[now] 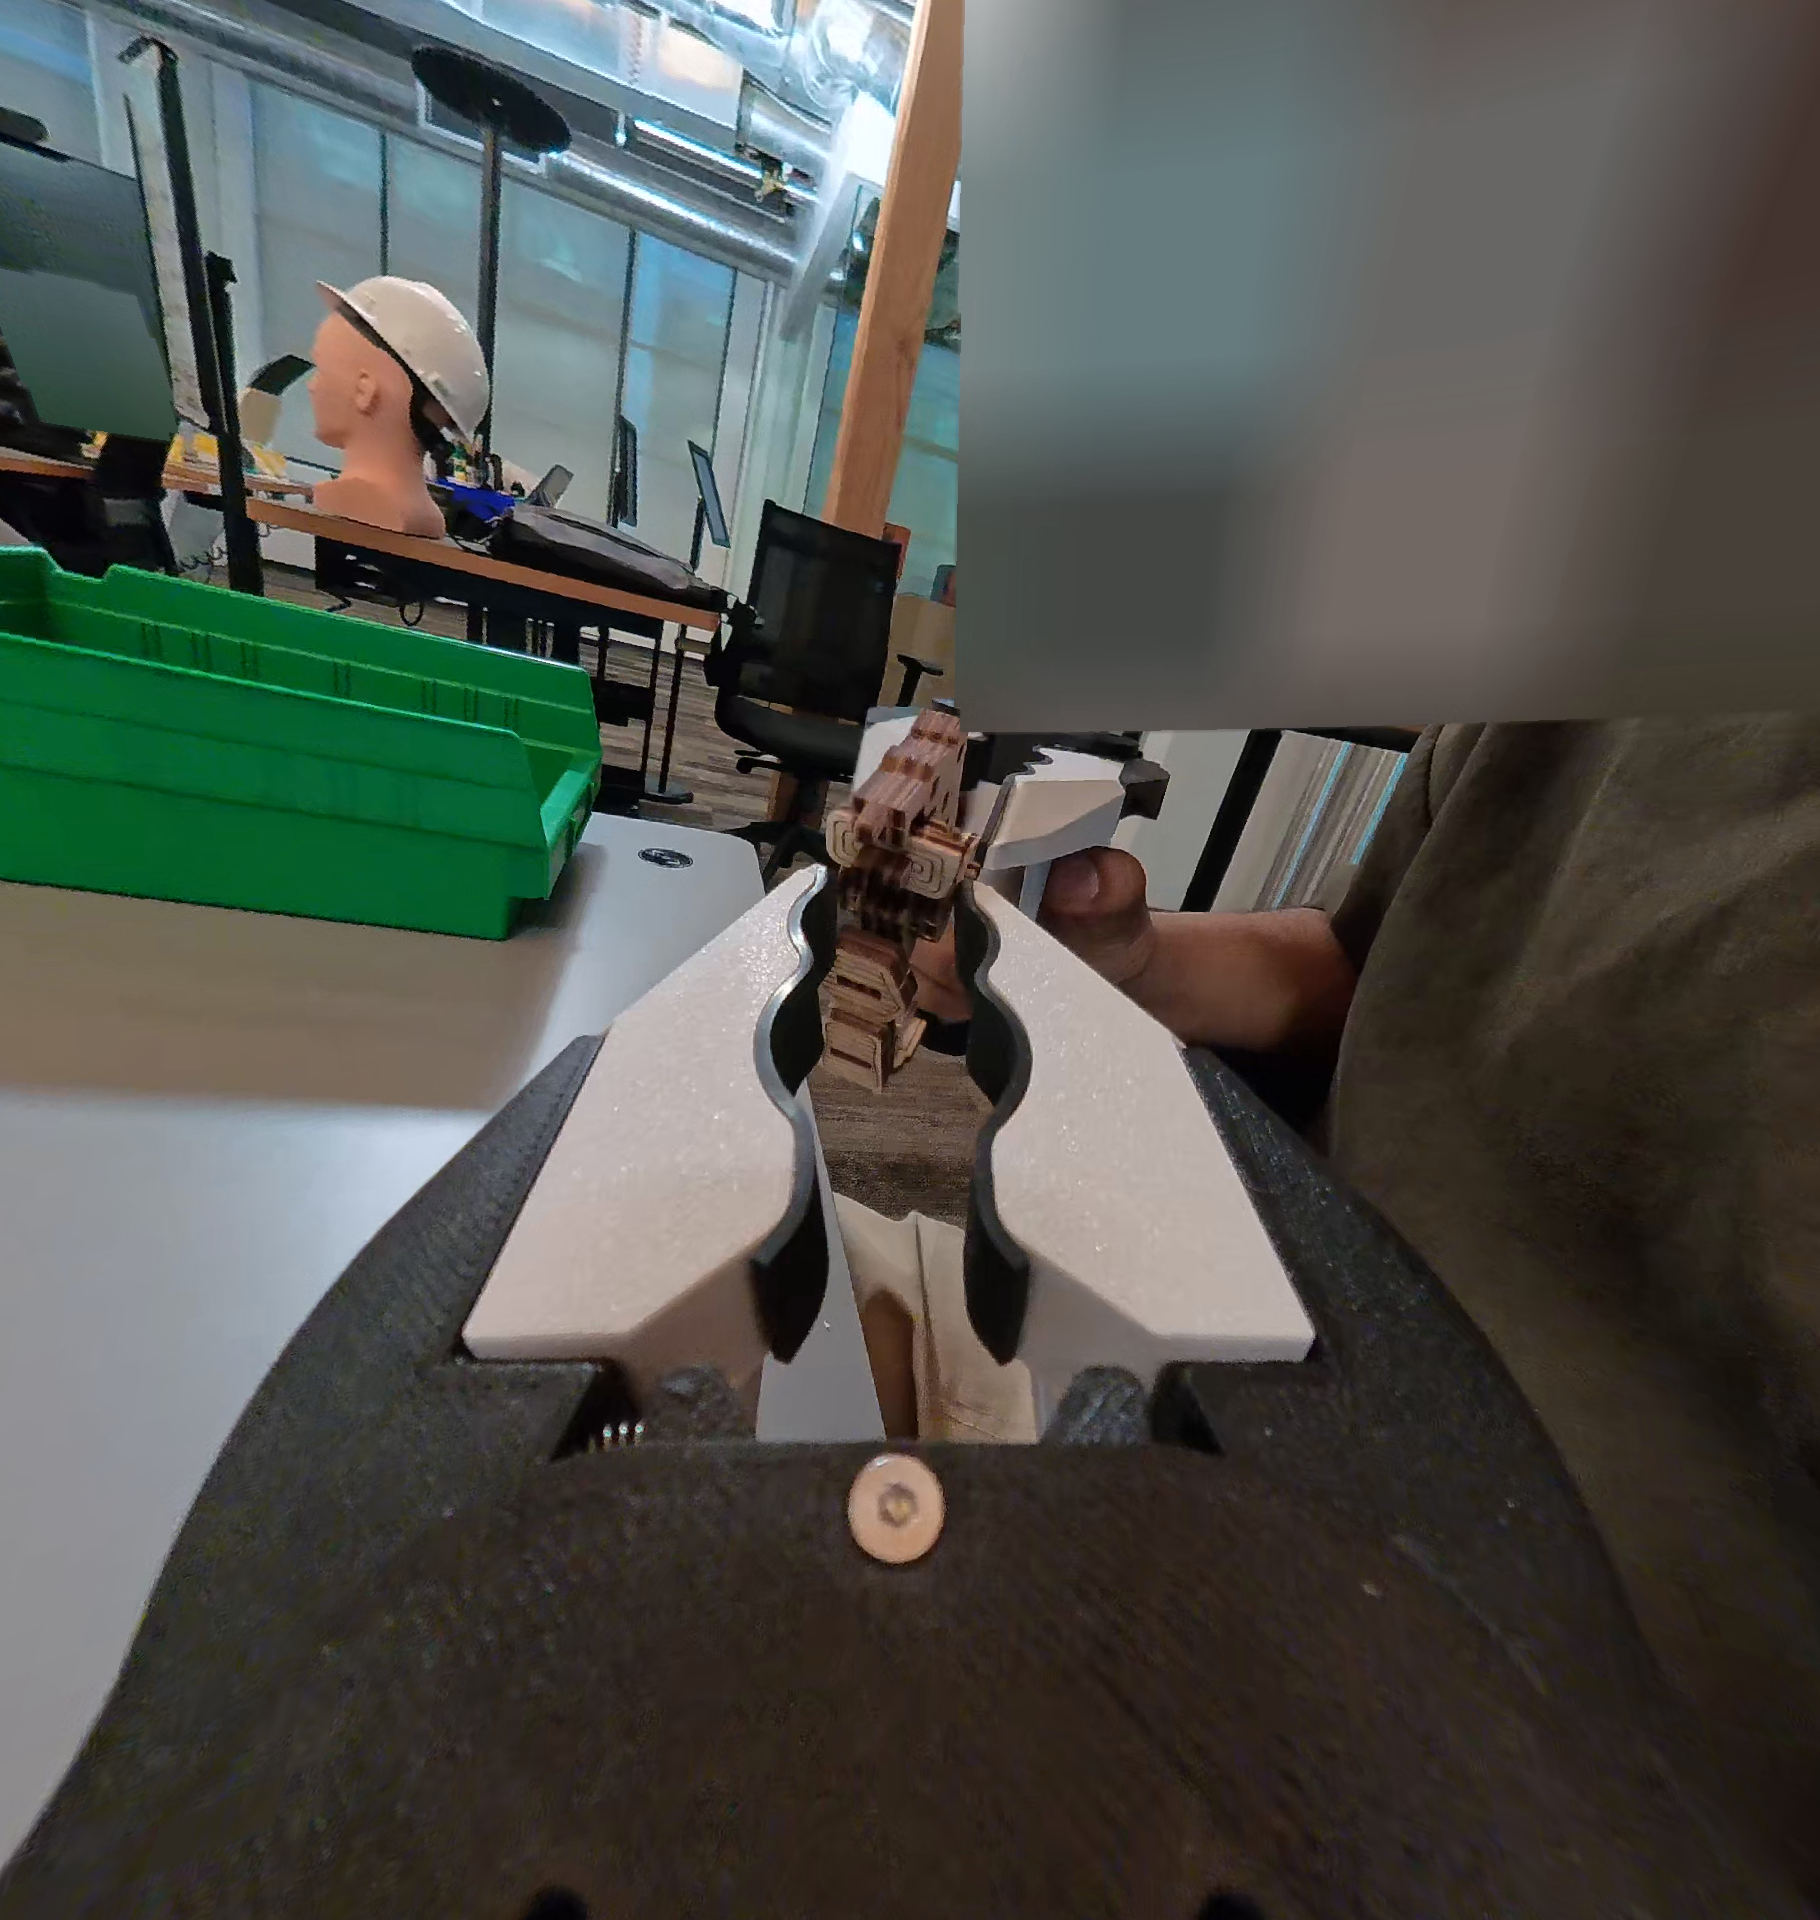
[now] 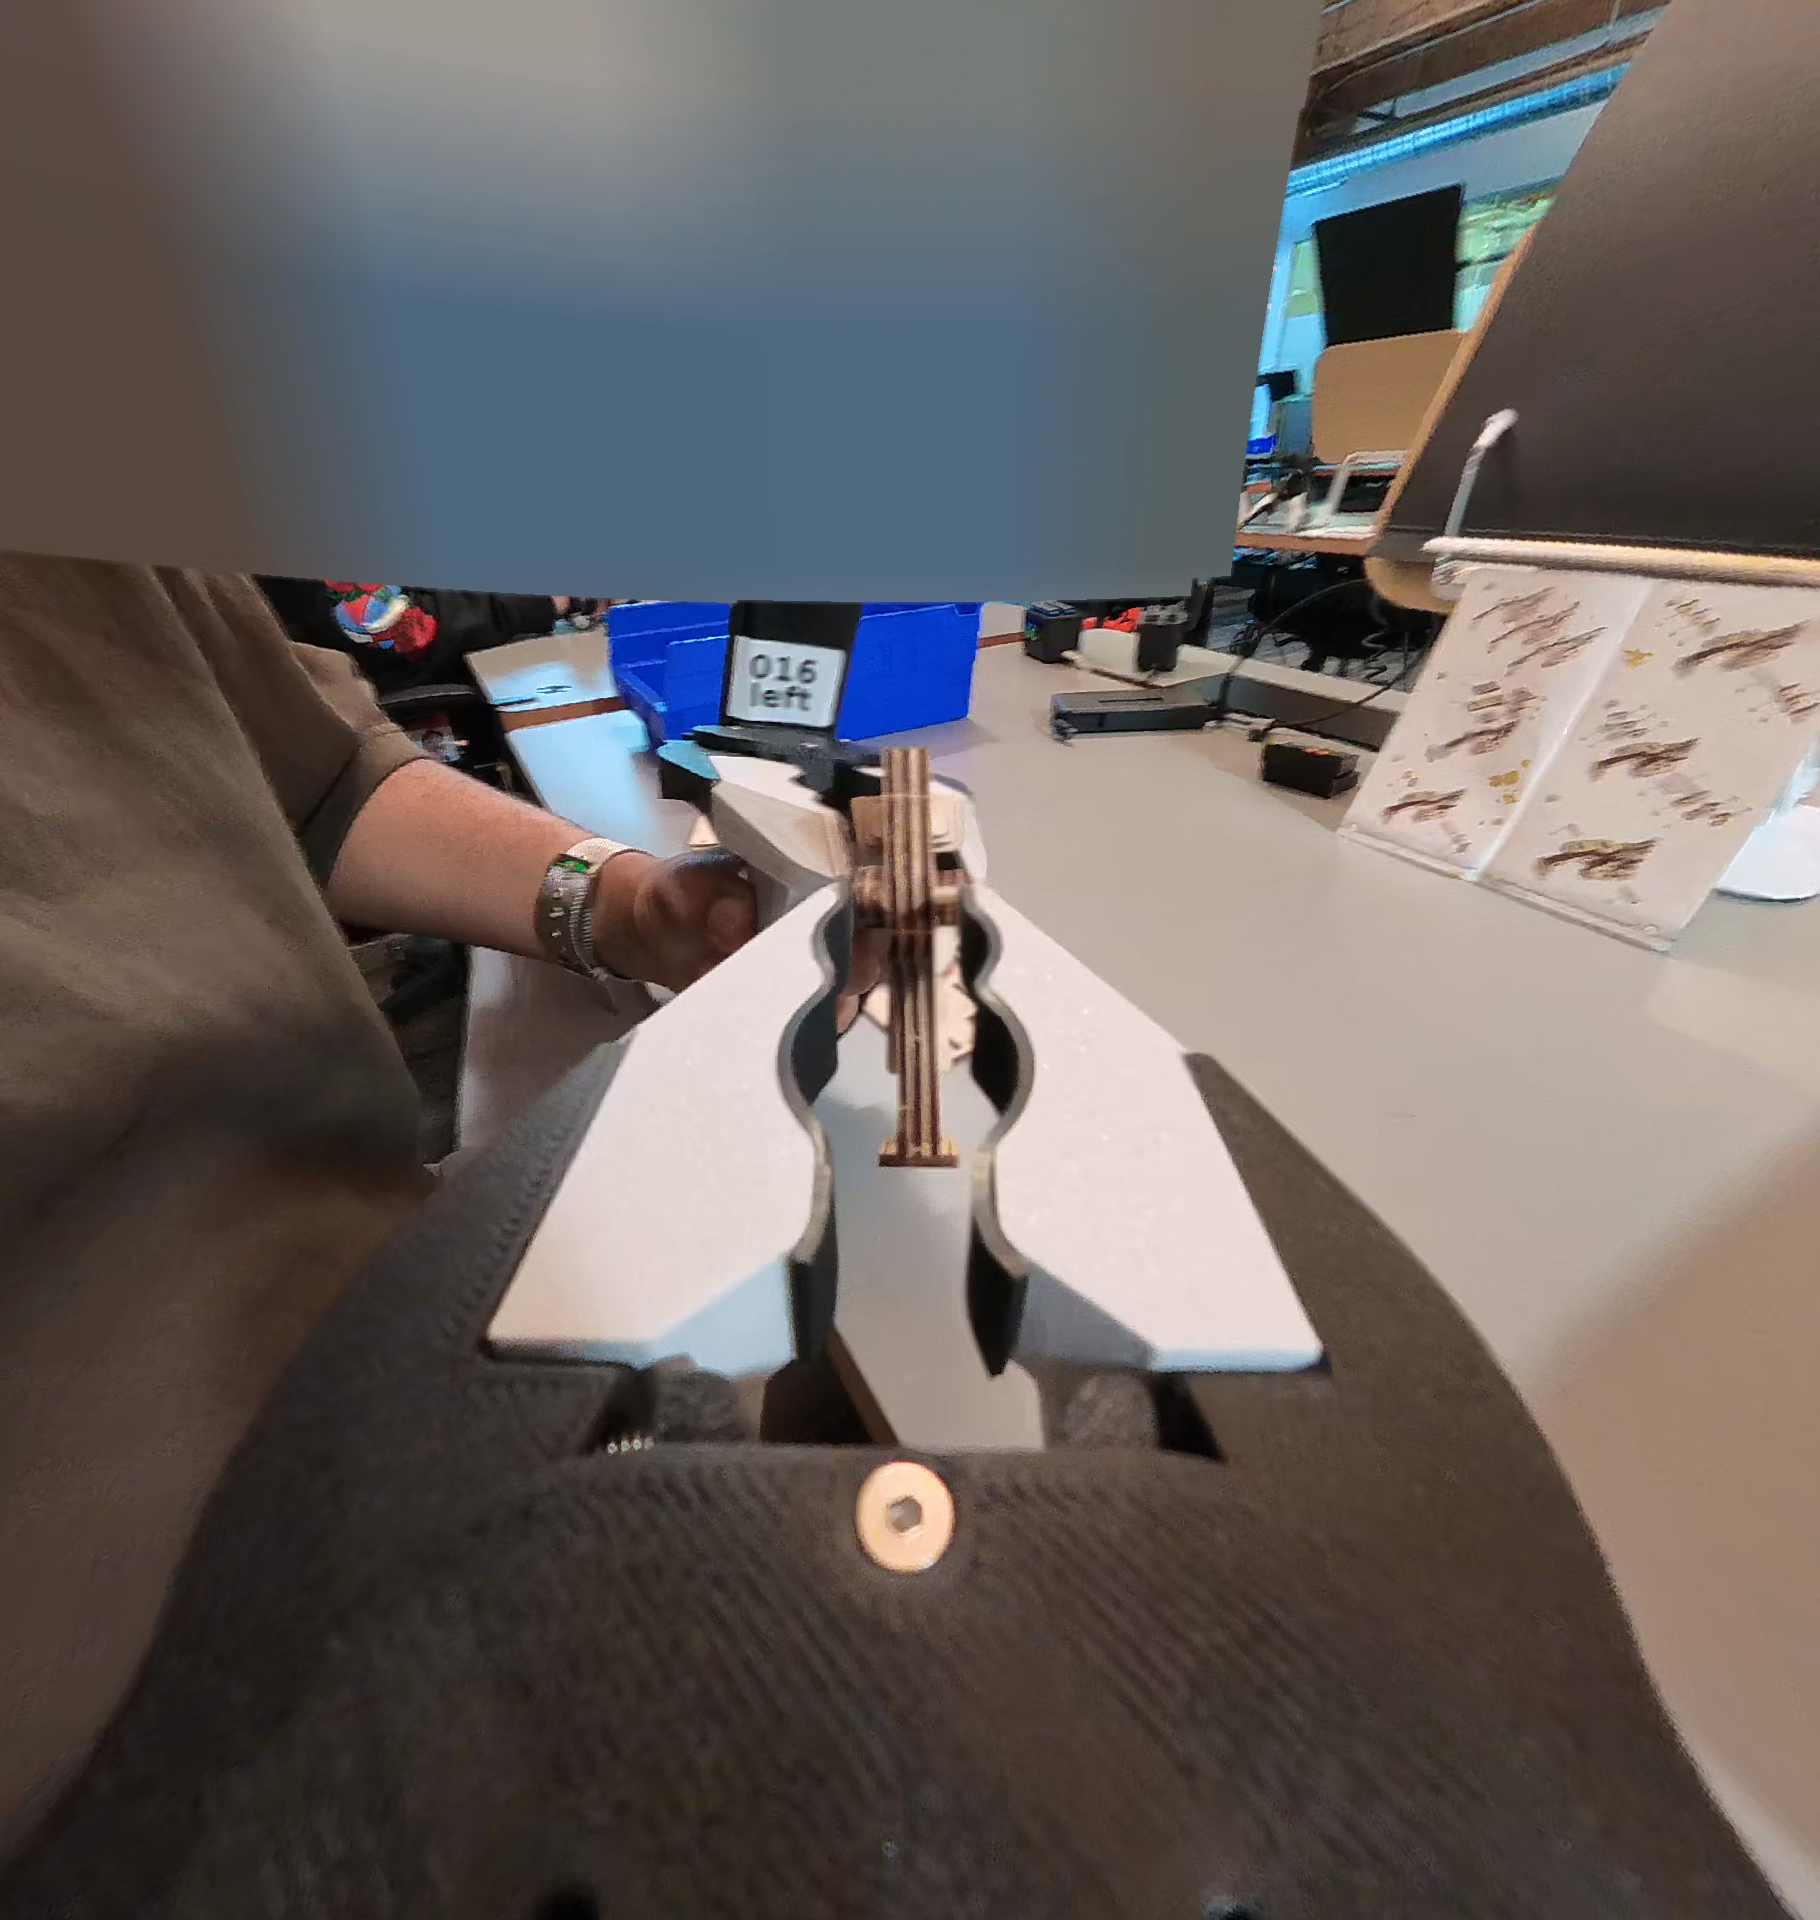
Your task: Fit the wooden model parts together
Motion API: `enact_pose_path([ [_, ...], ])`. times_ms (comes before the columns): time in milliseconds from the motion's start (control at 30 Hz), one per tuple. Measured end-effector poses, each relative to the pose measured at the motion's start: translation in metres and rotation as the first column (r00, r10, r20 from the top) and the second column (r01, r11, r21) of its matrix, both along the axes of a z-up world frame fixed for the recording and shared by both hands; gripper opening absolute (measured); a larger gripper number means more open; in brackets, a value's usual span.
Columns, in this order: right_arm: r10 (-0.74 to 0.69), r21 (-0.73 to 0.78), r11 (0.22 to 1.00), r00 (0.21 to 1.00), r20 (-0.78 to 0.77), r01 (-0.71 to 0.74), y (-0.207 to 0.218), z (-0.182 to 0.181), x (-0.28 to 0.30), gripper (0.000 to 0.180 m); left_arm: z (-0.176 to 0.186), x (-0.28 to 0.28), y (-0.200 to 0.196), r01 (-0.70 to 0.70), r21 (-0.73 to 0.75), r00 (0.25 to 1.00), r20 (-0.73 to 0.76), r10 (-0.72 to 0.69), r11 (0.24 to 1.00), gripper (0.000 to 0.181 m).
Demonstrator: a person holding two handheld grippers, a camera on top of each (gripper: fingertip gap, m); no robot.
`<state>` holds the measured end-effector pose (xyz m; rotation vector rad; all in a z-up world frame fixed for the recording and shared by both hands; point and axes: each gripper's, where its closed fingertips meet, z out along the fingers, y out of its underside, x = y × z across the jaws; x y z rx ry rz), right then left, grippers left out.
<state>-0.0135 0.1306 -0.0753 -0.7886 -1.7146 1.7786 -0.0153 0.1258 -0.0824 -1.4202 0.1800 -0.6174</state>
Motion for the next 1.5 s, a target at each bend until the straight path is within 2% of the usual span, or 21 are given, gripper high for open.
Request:
enact_pose_path([
  [100,-0.049,0.02,0.999,0.998,-0.028,0.049,0.004,0.002,-0.003,0.031,0.002,0.001,-0.001,-0.004,0.01,1.0,-0.017,0.004,1.0,0.02],
  [267,-0.022,-0.013,1.0,1.0,-0.007,0.022,0.001,0.001,-0.003,0.036,0.004,0.003,-0.003,0.001,0.02,0.999,-0.034,-0.001,1.0,0.02],
  [400,0.015,-0.019,1.0,1.0,-0.011,-0.015,-0.003,0.002,0.0,0.029,0.005,0.005,-0.004,0.021,0.023,1.0,-0.022,-0.021,1.0,0.02],
  [600,0.056,-0.031,0.998,0.998,-0.02,-0.056,-0.009,0.004,0.004,0.025,0.008,0.008,-0.006,0.094,0.025,0.992,0.076,-0.096,0.995,0.019],
  [1300,0.058,-0.021,0.998,0.998,-0.028,-0.059,-0.009,0.005,0.005,0.023,0.007,0.009,-0.006,0.096,0.024,0.993,0.072,-0.097,0.995,0.02],
  [1400,0.062,-0.033,0.997,0.998,-0.021,-0.062,-0.009,0.005,0.005,0.025,0.007,0.009,-0.006,0.093,0.023,0.993,0.073,-0.095,0.995,0.019],
  [1500,0.038,-0.052,0.998,0.999,-0.01,-0.038,-0.005,0.005,0.001,0.036,0.007,0.009,-0.006,0.094,0.023,0.993,0.074,-0.096,0.995,0.02],
])
